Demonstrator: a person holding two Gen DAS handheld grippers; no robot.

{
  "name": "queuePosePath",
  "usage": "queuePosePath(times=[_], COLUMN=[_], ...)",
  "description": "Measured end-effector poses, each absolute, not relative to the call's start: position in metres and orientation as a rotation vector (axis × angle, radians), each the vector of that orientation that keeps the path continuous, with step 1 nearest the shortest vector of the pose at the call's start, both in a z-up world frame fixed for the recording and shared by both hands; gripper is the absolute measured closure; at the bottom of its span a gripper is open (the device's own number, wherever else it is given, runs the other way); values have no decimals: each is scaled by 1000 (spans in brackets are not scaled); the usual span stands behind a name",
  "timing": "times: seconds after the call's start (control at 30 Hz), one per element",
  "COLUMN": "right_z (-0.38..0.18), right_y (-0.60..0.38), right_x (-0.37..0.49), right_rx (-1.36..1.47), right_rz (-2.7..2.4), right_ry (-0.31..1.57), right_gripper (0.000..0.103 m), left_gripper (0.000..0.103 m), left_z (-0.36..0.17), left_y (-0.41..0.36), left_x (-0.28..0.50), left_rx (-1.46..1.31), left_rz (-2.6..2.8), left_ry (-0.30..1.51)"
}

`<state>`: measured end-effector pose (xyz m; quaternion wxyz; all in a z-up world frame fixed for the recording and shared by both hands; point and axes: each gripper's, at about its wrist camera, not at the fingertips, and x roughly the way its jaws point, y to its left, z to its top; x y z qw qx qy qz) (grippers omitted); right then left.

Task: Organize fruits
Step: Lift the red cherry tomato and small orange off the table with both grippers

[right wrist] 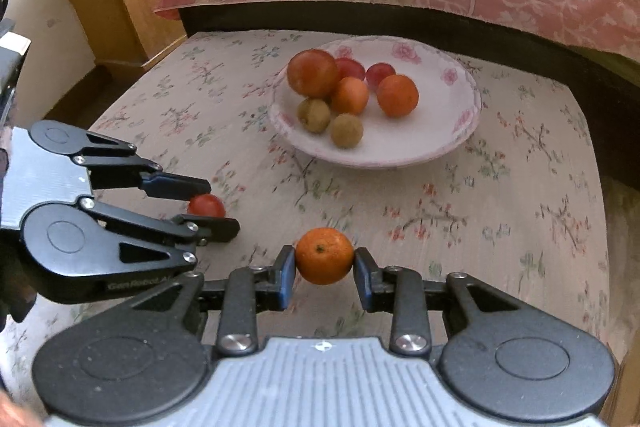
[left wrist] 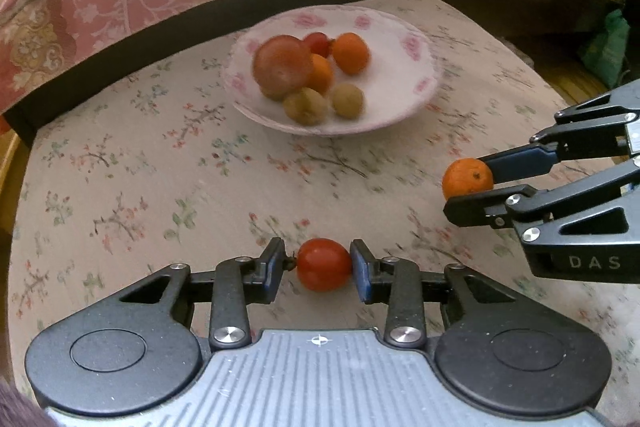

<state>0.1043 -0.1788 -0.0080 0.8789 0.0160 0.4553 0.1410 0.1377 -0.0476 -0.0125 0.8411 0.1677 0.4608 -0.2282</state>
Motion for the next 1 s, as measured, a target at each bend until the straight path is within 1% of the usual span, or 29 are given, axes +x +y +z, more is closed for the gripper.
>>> queuePosePath(times=[0.43,0.6,0.67,0.73,0.83,1.0], right_z=[-10,-13,-13,-15,-20,-19], right_y=[-169,-166,-167,-167,-166,-167], right_x=[40,32,33,33,33,33], right_rx=[16,9,12,15,8,14], right_rz=[301,295,294,296,302,309], right_ry=[1008,1007,1013,1019,1029,1029], right_gripper=[70,70,70,70,70,70], left_gripper=[58,58,56,52,47,47], left_z=[-7,-11,-12,-13,-14,-13], left_y=[-38,-38,-38,-37,-35,-34], left_x=[73,66,66,66,64,58], left_rx=[337,352,347,352,357,362], left_rz=[-517,-507,-501,-495,-488,-477], left_ry=[1027,1021,1024,1027,1024,1023])
